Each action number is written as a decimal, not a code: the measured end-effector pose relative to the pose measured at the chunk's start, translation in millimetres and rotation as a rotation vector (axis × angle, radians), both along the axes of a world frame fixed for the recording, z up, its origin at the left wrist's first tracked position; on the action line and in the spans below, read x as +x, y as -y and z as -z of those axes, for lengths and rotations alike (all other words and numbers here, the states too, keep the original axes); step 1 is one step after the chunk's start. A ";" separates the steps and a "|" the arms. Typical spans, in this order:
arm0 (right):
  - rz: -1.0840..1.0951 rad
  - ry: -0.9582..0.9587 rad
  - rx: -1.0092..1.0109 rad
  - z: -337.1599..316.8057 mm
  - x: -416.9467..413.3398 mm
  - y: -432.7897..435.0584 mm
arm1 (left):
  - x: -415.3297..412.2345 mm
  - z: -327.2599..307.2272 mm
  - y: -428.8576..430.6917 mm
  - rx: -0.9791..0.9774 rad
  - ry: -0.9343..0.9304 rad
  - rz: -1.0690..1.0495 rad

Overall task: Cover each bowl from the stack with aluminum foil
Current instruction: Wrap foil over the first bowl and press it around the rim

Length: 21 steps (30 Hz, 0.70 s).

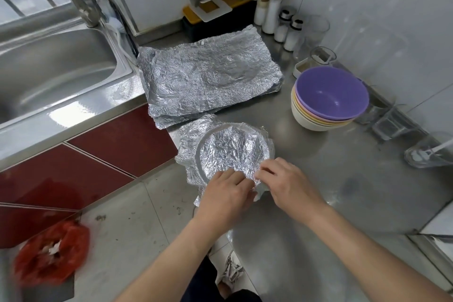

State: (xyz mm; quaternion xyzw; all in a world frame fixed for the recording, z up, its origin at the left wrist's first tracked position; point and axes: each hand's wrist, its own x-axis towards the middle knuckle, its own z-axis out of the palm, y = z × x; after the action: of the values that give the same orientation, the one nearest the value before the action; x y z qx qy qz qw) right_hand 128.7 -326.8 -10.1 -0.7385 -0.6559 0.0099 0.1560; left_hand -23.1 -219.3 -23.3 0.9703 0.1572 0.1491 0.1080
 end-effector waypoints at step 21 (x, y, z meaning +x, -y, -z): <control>0.792 -0.848 0.180 19.8 -42.1 12.3 | 34.0 -2.7 15.3 -0.062 -0.046 -0.139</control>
State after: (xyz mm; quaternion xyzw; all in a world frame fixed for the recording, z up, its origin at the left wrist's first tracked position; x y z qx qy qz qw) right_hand 86.6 -339.1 -29.9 -0.8427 -0.2083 0.1895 0.4589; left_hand 10.8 -234.7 -20.6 0.9564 0.2310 0.1290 0.1237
